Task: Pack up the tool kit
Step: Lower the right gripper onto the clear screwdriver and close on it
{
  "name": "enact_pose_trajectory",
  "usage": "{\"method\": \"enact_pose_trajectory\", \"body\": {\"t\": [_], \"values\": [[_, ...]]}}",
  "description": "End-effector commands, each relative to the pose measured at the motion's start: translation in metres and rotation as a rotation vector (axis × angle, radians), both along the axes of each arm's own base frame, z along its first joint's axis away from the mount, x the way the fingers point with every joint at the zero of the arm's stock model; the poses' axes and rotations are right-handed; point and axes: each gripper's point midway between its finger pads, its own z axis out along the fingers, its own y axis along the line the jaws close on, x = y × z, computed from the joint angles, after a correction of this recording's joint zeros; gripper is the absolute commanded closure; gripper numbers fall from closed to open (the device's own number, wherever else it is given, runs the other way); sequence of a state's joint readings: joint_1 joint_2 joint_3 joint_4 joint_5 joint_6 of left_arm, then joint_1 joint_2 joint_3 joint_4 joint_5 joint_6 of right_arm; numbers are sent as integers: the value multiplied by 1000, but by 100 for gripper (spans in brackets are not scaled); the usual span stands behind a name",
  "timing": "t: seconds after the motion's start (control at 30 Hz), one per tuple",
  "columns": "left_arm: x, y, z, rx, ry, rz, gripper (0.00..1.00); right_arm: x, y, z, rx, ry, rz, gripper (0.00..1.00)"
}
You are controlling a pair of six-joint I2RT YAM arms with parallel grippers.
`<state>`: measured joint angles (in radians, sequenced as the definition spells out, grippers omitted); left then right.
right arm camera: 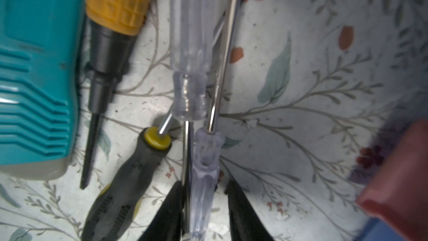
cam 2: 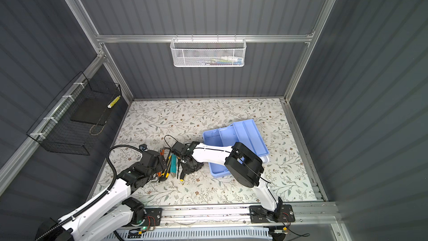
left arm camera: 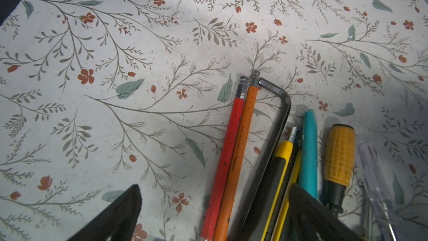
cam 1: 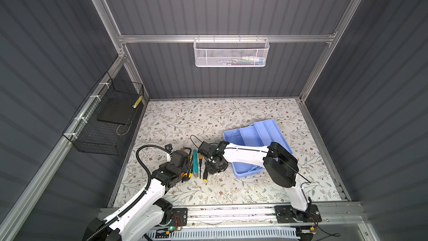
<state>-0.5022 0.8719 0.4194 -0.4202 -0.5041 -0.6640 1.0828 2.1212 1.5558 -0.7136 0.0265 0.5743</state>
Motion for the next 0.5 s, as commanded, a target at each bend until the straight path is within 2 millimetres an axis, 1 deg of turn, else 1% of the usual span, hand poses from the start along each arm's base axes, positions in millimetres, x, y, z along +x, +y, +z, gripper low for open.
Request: {"method": "enact_pose_trajectory", "body": {"t": [0.0,0.13,0.2,0.33,0.47], "values": [[6,-3,10,-10,-26,-14,1,-5,-12,-15,-69,6,16,66],[6,-3,11,-14,-32,-16,0,-5,-7,-19,-54,24,25,68],[6,-4,11,-15,-31,-16,1,-4,-6,-19,-47,24,26,74],[6,-5,10,-14,-25,-28,1,1,-6,-12,-36,5,21,76],[7,-6,9,-12,-21,-29,1,6,-5,-5,-19,-18,16,81]]}}
